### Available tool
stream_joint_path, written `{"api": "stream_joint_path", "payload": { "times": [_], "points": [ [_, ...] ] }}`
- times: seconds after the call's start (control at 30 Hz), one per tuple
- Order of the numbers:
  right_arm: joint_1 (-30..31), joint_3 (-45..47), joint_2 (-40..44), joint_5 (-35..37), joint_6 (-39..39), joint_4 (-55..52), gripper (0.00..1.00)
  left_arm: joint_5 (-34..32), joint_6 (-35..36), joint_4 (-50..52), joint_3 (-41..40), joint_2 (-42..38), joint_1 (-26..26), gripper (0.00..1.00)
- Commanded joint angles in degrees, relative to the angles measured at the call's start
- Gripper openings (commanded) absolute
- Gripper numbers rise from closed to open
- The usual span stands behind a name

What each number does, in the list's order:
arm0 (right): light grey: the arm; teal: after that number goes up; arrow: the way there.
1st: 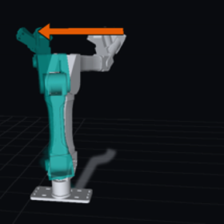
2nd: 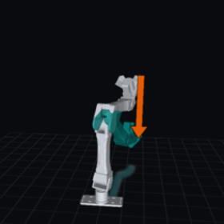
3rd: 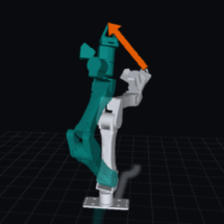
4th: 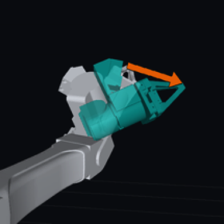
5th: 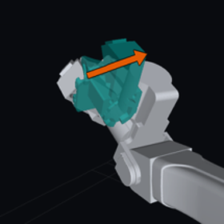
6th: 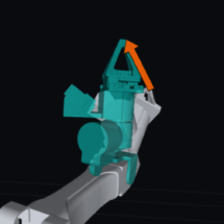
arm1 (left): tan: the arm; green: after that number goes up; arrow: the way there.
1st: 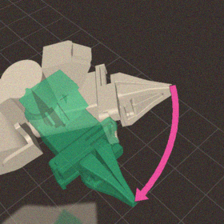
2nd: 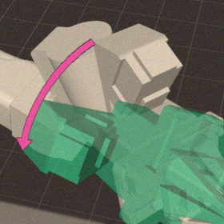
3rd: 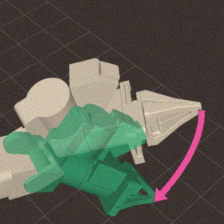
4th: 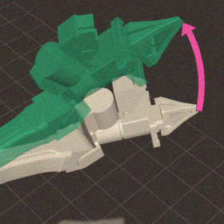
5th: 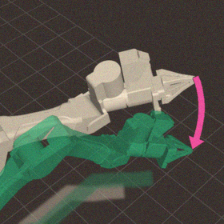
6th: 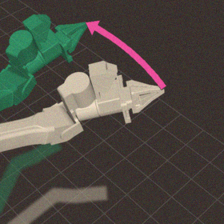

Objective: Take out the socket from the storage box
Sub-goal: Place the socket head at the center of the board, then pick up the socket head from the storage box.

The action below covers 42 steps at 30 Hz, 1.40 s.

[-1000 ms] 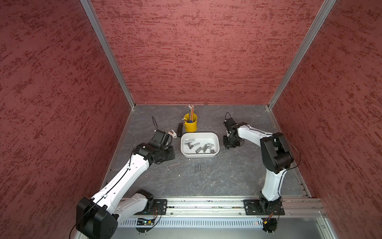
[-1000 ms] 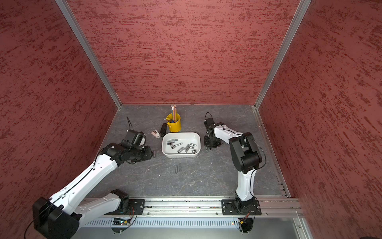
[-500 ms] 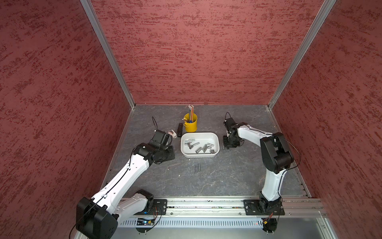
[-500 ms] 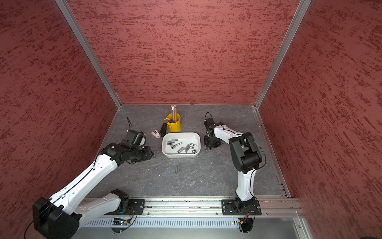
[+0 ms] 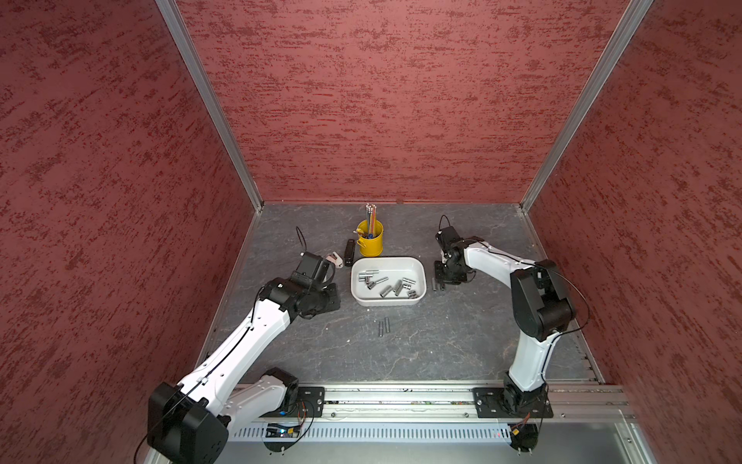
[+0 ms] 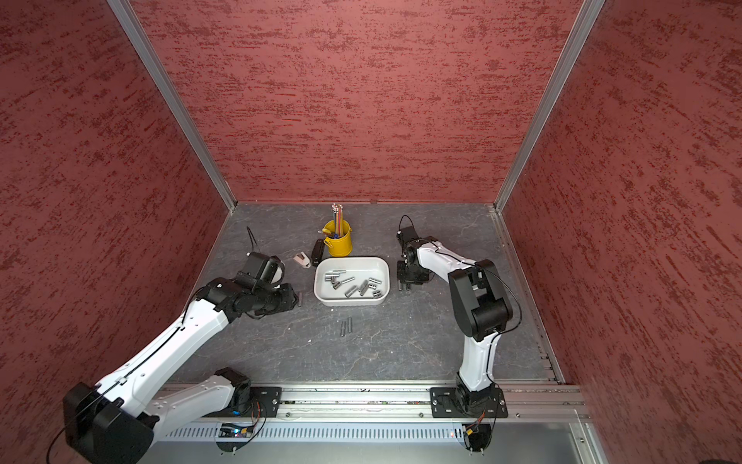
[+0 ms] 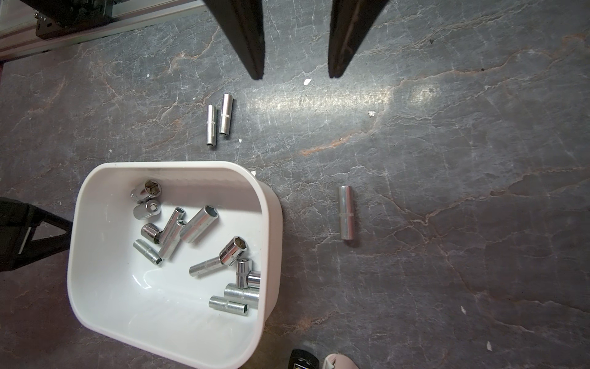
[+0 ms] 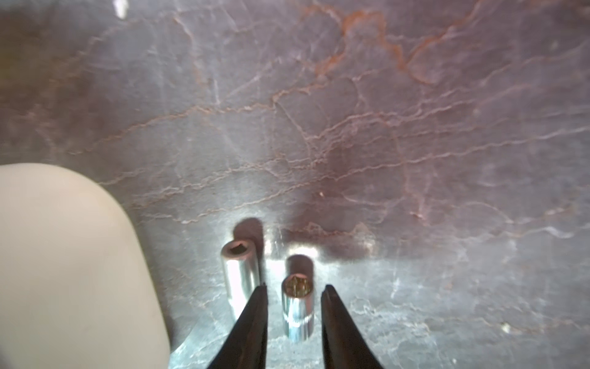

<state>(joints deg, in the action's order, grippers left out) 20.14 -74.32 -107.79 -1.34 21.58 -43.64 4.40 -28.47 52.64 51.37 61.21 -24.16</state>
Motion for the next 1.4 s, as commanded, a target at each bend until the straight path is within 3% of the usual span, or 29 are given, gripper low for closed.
{"api": "stream_joint_path", "payload": {
  "times": [0.0, 0.17, 0.47, 0.83, 1.37],
  "points": [
    [-0.2, -0.3, 3.5, -0.8, 0.0, -1.0, 0.32, 0.7, 0.6, -1.2, 0.7, 0.7, -0.3, 0.36],
    [-0.1, 1.5, 7.6, -1.9, 0.5, 0.2, 0.33, 2.6, 2.2, -2.3, 6.4, 6.1, -1.5, 0.38],
    [-0.1, 4.4, 13.8, -3.7, -0.2, 1.9, 0.33, 2.2, 5.9, -3.4, 23.1, 27.0, -5.4, 0.39],
    [-0.1, 5.6, 15.0, -4.5, -0.6, 2.6, 0.34, -2.9, 9.1, -0.1, 39.3, 49.0, -7.8, 0.42],
    [-0.1, 6.2, 14.6, -4.7, -0.8, 3.2, 0.34, -0.3, 13.5, -1.8, 43.8, 59.5, -10.2, 0.44]
  ]
}}
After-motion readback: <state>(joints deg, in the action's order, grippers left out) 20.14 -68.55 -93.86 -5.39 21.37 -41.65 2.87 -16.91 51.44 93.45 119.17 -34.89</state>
